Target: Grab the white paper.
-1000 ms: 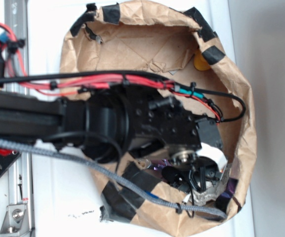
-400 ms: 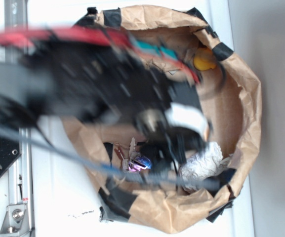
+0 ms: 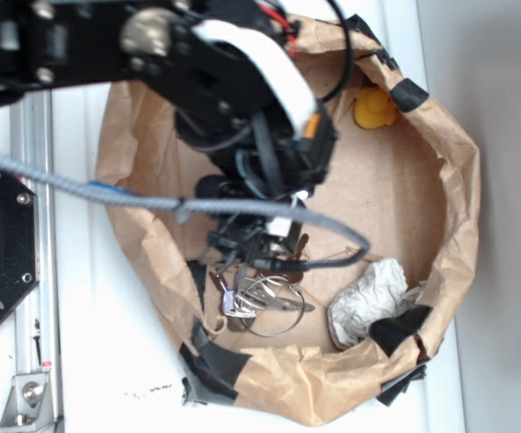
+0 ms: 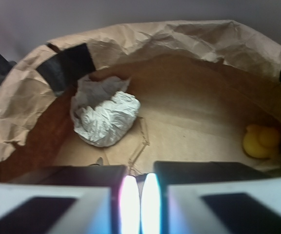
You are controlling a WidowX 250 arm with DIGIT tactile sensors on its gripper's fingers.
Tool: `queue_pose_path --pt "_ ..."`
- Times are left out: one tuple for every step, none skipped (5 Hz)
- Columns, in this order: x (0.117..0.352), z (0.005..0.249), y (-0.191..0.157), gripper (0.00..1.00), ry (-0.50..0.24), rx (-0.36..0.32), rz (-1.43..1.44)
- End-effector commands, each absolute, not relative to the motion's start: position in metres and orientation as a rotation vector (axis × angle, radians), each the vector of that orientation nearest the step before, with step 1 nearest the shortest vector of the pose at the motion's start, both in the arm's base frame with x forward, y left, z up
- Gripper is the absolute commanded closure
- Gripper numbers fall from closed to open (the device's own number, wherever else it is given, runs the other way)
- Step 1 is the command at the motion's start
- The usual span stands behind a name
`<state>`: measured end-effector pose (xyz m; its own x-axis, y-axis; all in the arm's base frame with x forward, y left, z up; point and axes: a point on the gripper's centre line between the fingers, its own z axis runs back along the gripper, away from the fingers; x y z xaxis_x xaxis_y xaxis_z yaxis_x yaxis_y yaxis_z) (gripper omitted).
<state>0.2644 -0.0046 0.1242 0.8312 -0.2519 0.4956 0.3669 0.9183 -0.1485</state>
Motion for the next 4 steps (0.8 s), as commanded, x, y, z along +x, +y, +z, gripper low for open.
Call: queue_pose_path --pt "0.291 0.104 -0.030 0.00 -0.509 -0.267 -0.275" --pt "0.316 0.080 -0.053 0.00 -0.496 -0.246 -0.301" --pt "0.331 0.061 -0.069 0.00 -0.469 -0.242 -0.298" --pt "0.343 0.059 -0.078 0.00 -0.468 -0.280 -0.285"
